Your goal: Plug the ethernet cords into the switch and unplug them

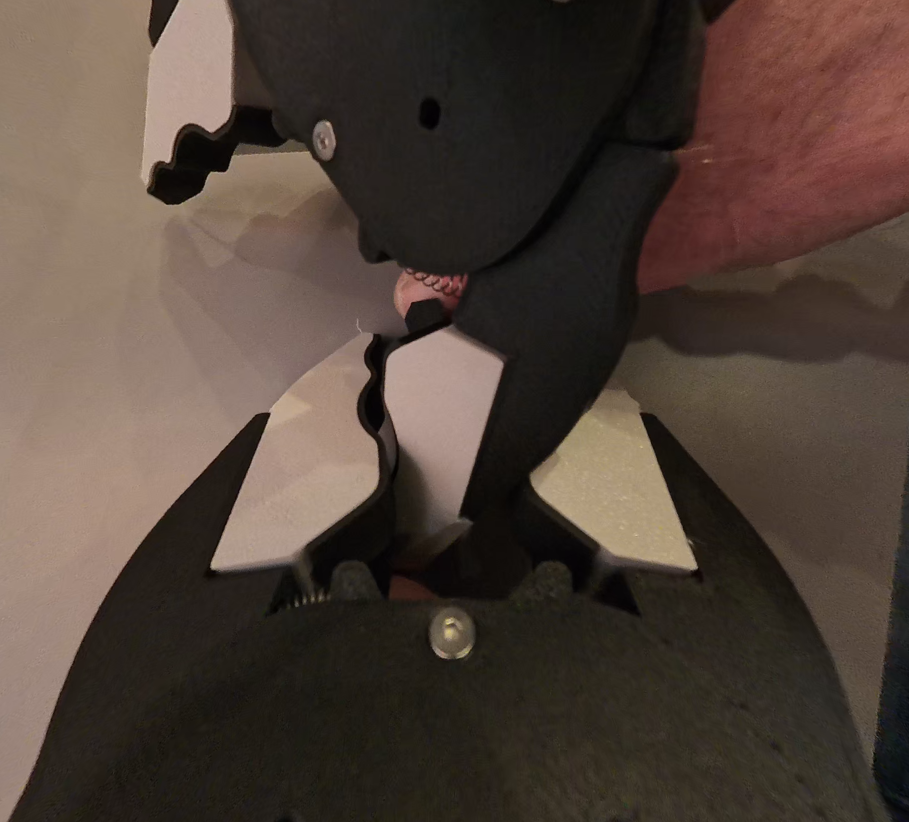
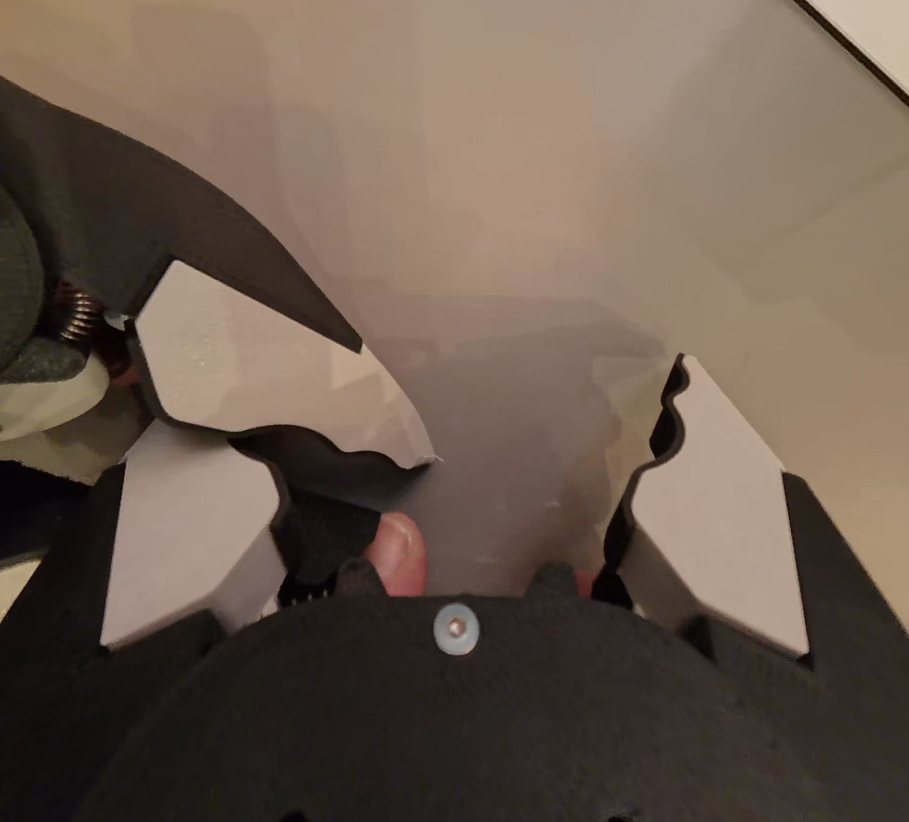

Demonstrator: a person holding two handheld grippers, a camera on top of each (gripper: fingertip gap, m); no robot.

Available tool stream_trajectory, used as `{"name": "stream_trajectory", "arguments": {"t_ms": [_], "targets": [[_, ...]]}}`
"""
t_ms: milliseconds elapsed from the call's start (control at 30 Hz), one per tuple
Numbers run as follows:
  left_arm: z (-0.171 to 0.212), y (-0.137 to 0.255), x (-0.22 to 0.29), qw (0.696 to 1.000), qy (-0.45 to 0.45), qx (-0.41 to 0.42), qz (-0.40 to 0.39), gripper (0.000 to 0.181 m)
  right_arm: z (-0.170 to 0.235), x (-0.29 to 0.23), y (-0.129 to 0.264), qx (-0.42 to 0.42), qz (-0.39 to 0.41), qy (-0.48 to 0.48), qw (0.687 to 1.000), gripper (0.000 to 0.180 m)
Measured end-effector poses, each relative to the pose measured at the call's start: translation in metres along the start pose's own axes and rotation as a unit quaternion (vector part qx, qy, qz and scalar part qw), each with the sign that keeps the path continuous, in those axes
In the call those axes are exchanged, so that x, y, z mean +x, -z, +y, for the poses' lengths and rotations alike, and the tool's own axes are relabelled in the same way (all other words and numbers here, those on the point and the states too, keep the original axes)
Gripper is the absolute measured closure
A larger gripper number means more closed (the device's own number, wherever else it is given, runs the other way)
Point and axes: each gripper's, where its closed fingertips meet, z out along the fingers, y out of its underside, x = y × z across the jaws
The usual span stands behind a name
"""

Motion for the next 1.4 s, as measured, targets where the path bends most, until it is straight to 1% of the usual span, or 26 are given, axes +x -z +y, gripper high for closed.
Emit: {"name": "stream_trajectory", "arguments": {"t_ms": [167,267,333,367,433,467,500,533,600,633,667,700,733,767,800,833,900,967,1033,1100,1167,1233,1333,1367,1400], "targets": [[-0.004,-0.003,0.009,1.0,-0.029,0.006,-0.001,0.127,0.004,0.001,0.009,0.005,0.019,0.013,1.0,0.019],[-0.006,-0.005,0.011,1.0,-0.024,0.005,-0.003,0.128,0.006,0.002,0.011,0.005,0.013,0.021,1.0,0.019],[-0.006,-0.005,0.006,1.0,-0.001,0.005,-0.006,0.128,0.004,0.0,0.006,0.001,-0.013,0.027,1.0,0.02],[-0.007,-0.004,0.006,1.0,0.015,0.007,0.009,0.128,0.006,-0.002,0.003,-0.013,-0.031,0.017,0.999,0.02],[-0.007,-0.003,0.003,0.999,0.029,0.006,0.012,0.127,0.005,0.0,0.001,-0.024,-0.031,0.011,0.999,0.021],[-0.006,-0.004,0.001,1.0,0.026,0.003,0.003,0.126,0.003,0.001,0.0,-0.014,-0.027,0.007,1.0,0.022],[-0.006,-0.005,-0.002,1.0,0.018,-0.001,-0.013,0.119,0.001,0.002,0.0,0.003,-0.022,0.001,1.0,0.024],[-0.005,-0.005,-0.007,0.999,0.025,-0.003,-0.027,0.107,0.001,0.004,0.0,0.006,-0.017,-0.001,1.0,0.026],[0.001,-0.003,-0.018,0.997,0.045,-0.019,-0.053,0.069,0.002,0.003,-0.001,0.002,-0.024,0.007,1.0,0.022],[0.004,-0.001,-0.024,0.997,0.046,-0.022,-0.065,0.059,0.002,0.004,0.0,0.003,-0.031,0.014,0.999,0.023],[0.009,0.002,-0.029,0.996,0.048,-0.026,-0.075,0.048,0.002,0.009,0.001,0.007,-0.03,0.013,0.999,0.031],[0.016,0.005,-0.034,0.995,0.053,-0.035,-0.08,0.036,0.0,0.017,0.003,0.016,-0.022,0.005,1.0,0.048],[0.022,0.009,-0.039,0.994,0.065,-0.044,-0.079,0.034,-0.002,0.026,0.005,0.026,-0.014,-0.004,1.0,0.067],[0.028,0.013,-0.043,0.993,0.074,-0.048,-0.08,0.034,-0.002,0.035,0.007,0.032,-0.01,-0.009,0.999,0.08],[0.032,0.015,-0.046,0.993,0.081,-0.046,-0.077,0.034,-0.002,0.039,0.008,0.035,-0.012,-0.01,0.999,0.085],[0.035,0.017,-0.049,0.992,0.088,-0.046,-0.078,0.034,-0.001,0.039,0.008,0.034,-0.018,-0.002,0.999,0.085],[0.038,0.019,-0.049,0.991,0.099,-0.053,-0.076,0.036,0.002,0.035,0.01,0.031,-0.032,0.014,0.999,0.073],[0.038,0.02,-0.05,0.99,0.103,-0.046,-0.081,0.039,0.005,0.025,0.01,0.023,-0.055,0.037,0.998,0.052],[0.038,0.02,-0.049,0.99,0.104,-0.043,-0.083,0.04,0.011,0.011,0.008,0.007,-0.081,0.066,0.995,0.025],[0.038,0.019,-0.049,0.989,0.108,-0.046,-0.085,0.039,0.006,0.008,0.002,0.001,-0.054,0.038,0.998,0.02],[0.038,0.019,-0.048,0.989,0.11,-0.047,-0.086,0.038,0.003,0.007,0.0,0.001,-0.035,0.019,0.999,0.02],[0.038,0.019,-0.047,0.989,0.11,-0.047,-0.086,0.036,0.003,0.007,-0.001,0.001,-0.035,0.018,0.999,0.02],[0.039,0.021,-0.051,0.989,0.11,-0.04,-0.086,0.042,0.003,0.007,0.0,0.001,-0.035,0.018,0.999,0.02],[0.041,0.022,-0.053,0.989,0.111,-0.04,-0.088,0.039,0.003,0.007,0.0,0.001,-0.035,0.018,0.999,0.02],[0.04,0.023,-0.051,0.99,0.108,-0.038,-0.085,0.043,0.003,0.007,0.0,0.001,-0.035,0.018,0.999,0.02]]}}
